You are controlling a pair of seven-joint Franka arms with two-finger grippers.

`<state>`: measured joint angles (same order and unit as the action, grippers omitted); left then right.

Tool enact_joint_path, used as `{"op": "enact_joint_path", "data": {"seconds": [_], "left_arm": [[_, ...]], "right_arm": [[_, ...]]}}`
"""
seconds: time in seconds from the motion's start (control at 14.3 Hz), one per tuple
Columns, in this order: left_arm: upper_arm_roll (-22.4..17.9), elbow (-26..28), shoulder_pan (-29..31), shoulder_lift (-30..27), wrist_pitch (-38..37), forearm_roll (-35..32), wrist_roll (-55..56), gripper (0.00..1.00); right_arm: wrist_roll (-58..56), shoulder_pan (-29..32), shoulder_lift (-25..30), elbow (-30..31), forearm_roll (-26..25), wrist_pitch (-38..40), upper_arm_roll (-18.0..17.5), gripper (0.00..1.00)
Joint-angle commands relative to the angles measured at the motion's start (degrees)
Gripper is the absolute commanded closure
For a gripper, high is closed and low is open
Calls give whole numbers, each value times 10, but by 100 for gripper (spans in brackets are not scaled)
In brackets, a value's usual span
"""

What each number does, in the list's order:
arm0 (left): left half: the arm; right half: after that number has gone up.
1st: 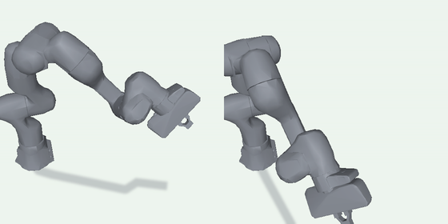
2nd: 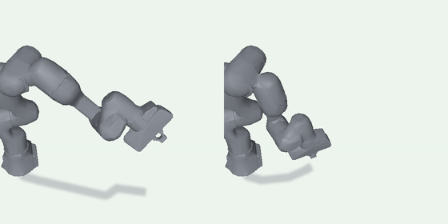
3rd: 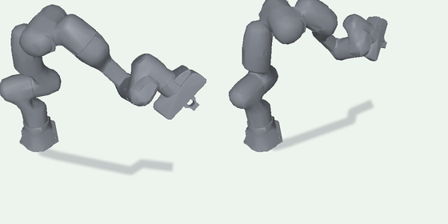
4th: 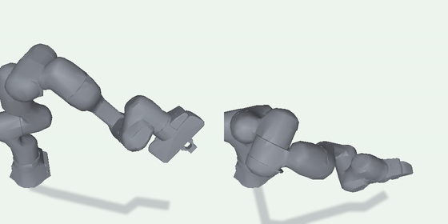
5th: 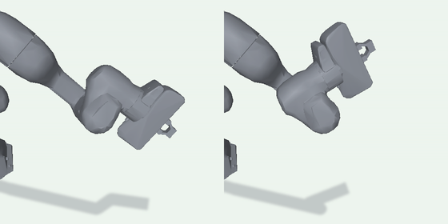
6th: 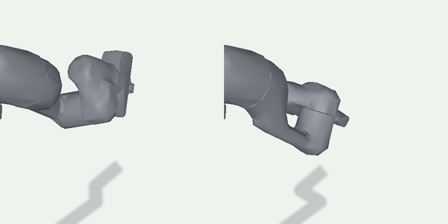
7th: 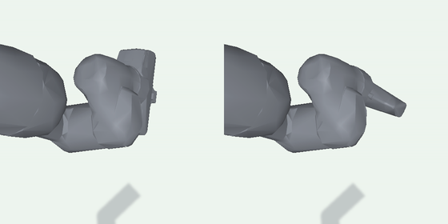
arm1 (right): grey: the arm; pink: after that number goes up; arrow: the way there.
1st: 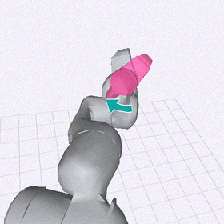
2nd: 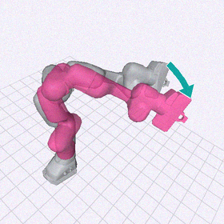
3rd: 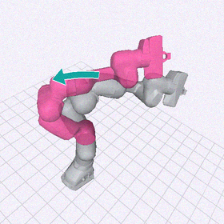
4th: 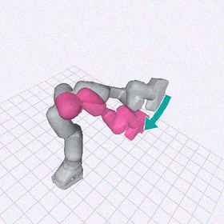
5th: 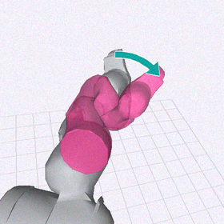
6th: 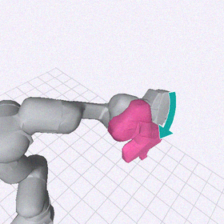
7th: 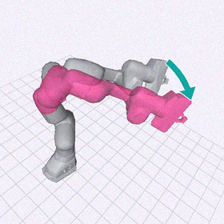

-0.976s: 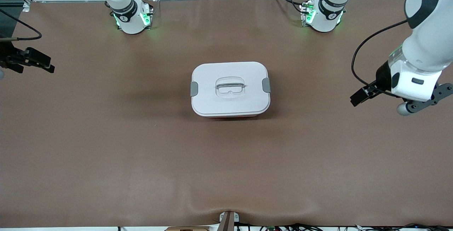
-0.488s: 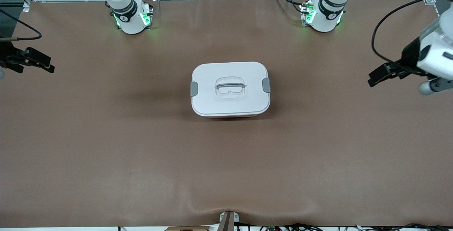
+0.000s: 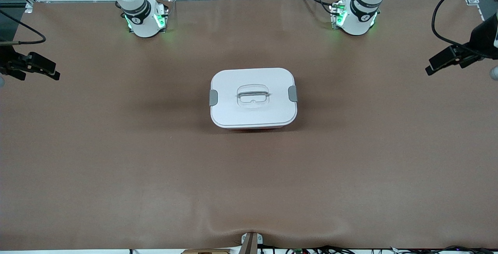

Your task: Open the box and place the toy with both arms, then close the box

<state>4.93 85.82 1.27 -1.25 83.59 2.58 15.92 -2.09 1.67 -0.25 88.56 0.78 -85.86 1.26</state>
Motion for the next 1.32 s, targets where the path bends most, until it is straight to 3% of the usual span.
{"op": "enact_joint_path", "data": {"seconds": [0.0, 0.14, 1.25], "left_arm": [[4, 49, -4, -36, 2, -28, -31, 0], [16, 69, -6, -49, 2, -43, -43, 0], [16, 62, -6, -39, 3, -40, -63, 0]], "right_arm": [[2, 3, 7, 0, 3, 5, -1, 0], [2, 3, 7, 0, 3, 5, -1, 0], [2, 2, 7, 0, 3, 6, -1, 0]]}}
